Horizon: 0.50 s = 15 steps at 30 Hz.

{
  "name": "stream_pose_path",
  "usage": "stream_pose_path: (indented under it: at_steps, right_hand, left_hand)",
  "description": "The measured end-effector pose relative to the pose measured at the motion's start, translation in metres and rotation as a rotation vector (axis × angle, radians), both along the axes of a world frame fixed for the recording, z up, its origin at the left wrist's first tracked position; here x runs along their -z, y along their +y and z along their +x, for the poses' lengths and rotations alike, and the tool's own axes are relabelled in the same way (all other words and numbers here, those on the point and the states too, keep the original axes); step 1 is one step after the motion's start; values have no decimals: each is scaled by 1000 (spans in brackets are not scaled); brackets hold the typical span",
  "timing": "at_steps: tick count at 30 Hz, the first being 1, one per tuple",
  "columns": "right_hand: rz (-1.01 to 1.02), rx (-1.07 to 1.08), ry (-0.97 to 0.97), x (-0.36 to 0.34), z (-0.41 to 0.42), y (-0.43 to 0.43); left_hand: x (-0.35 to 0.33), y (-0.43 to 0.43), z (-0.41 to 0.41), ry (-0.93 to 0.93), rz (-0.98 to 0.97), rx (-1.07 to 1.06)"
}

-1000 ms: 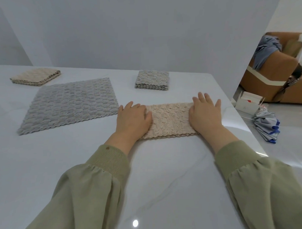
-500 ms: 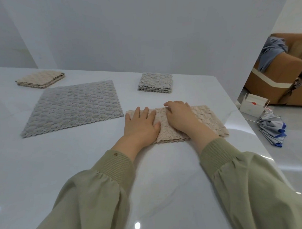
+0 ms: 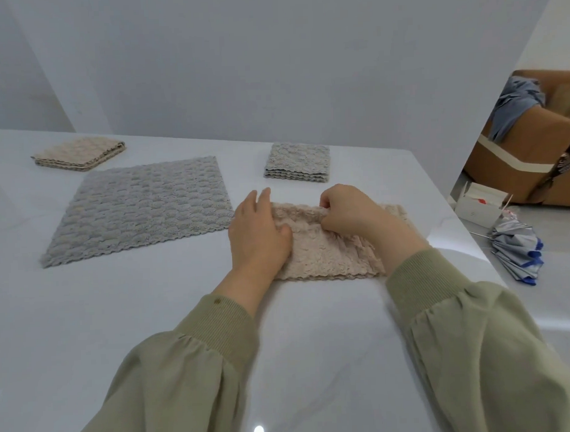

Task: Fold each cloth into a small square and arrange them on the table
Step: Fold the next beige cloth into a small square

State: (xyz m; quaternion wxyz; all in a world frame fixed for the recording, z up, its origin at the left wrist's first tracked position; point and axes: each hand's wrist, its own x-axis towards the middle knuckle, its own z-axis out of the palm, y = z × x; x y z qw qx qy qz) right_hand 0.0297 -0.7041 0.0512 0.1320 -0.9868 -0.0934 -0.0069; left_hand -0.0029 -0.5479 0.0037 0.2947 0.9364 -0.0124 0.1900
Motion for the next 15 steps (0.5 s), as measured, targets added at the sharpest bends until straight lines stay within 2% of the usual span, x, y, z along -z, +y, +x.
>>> stream_pose_path:
  at_steps: [4,6,10,13,15]
  right_hand:
    - [90,32,-8,-9,-12,-6]
    - [91,38,6,-11,-17,-8]
    - [134,41,63,-19,-29,-19]
    - [244,80,68,-24,-38,-30]
    - [362,146,147,-23,-42,-38]
  left_hand:
    - [-6,4,-1,64,-344,-31]
    - [-10,7,-3,109,-437,-9]
    - [-15,15,-6,210,-531,60]
    - [-20,22,-7,278,-567,113]
    - [-23,28,-10,316,-571,184]
